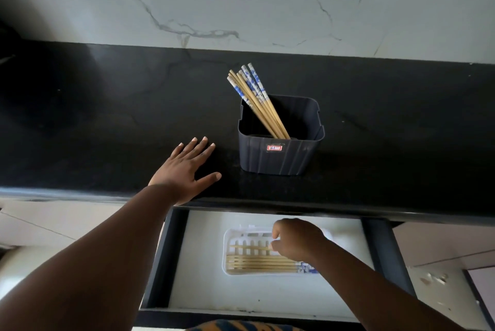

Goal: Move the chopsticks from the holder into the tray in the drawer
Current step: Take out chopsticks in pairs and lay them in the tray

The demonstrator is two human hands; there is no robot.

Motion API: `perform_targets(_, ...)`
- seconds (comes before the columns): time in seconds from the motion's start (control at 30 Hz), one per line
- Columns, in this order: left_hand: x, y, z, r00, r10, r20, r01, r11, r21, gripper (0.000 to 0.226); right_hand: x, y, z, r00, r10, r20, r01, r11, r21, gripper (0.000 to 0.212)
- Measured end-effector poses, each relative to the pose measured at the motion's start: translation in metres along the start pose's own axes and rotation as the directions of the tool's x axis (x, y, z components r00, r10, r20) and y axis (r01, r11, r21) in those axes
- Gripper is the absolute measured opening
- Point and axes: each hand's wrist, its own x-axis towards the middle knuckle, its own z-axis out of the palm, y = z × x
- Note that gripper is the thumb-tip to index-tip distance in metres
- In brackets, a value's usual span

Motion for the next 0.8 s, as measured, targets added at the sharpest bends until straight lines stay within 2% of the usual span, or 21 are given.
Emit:
perform_targets(0.13, 0.000, 0.000, -0.001, 1.000, -0.005, -0.008, 0.005, 1.000, -0.012, 0.086, -0.048, -0.043, -0.082, 0.970, -0.214, 0.119, 0.179, 0.952, 0.250, 0.019)
perform_targets(0.2, 0.000, 0.001, -0.001, 1.000, -0.005, -0.016, 0.005, 1.000, -0.014, 0.087, -0.065, -0.056, -0.122, 0.948, -0.311, 0.063, 0.257, 0.869, 0.423, 0.012)
perform_targets(0.23, 0.001, 0.001, -0.001, 1.000, -0.007, -0.020, 0.007, 1.000, -0.015, 0.087, -0.067, -0.059, -0.140, 0.945, -0.326, -0.024, 0.297, 0.826, 0.480, 0.008)
perform_targets(0.3, 0.000, 0.001, -0.001, 1.000, -0.009, -0.019, 0.009, 1.000, -0.016, 0.086, -0.061, -0.059, -0.172, 0.927, -0.263, -0.269, 0.369, 0.774, 0.514, 0.003)
perform_targets(0.37, 0.000, 0.001, -0.001, 1.000, -0.010, -0.020, 0.009, 1.000, -0.023, 0.086, -0.043, -0.054, -0.196, 0.865, -0.127, -0.485, 0.393, 0.772, 0.500, 0.006)
perform_targets(0.43, 0.000, 0.001, 0.000, 1.000, -0.011, -0.028, 0.010, 0.999, -0.032, 0.086, -0.021, -0.048, -0.211, 0.808, -0.022, -0.589, 0.356, 0.815, 0.458, 0.010)
perform_targets(0.53, 0.001, 0.001, 0.000, 0.999, -0.009, -0.042, 0.007, 1.000, -0.030, 0.085, 0.012, -0.042, -0.221, 0.767, 0.018, -0.641, 0.307, 0.868, 0.391, 0.004)
perform_targets(0.63, 0.001, 0.000, 0.001, 0.999, -0.009, -0.047, 0.007, 0.999, -0.033, 0.085, 0.036, -0.043, -0.225, 0.740, 0.004, -0.673, 0.272, 0.913, 0.304, 0.030)
perform_targets(0.7, 0.001, 0.000, 0.001, 0.999, -0.008, -0.051, 0.006, 0.999, -0.043, 0.084, 0.046, -0.048, -0.227, 0.779, 0.014, -0.627, 0.245, 0.914, 0.323, 0.037)
perform_targets(0.8, 0.001, 0.000, 0.001, 0.999, -0.009, -0.053, 0.006, 0.999, -0.052, 0.084, 0.055, -0.053, -0.228, 0.843, 0.062, -0.534, 0.187, 0.897, 0.400, 0.029)
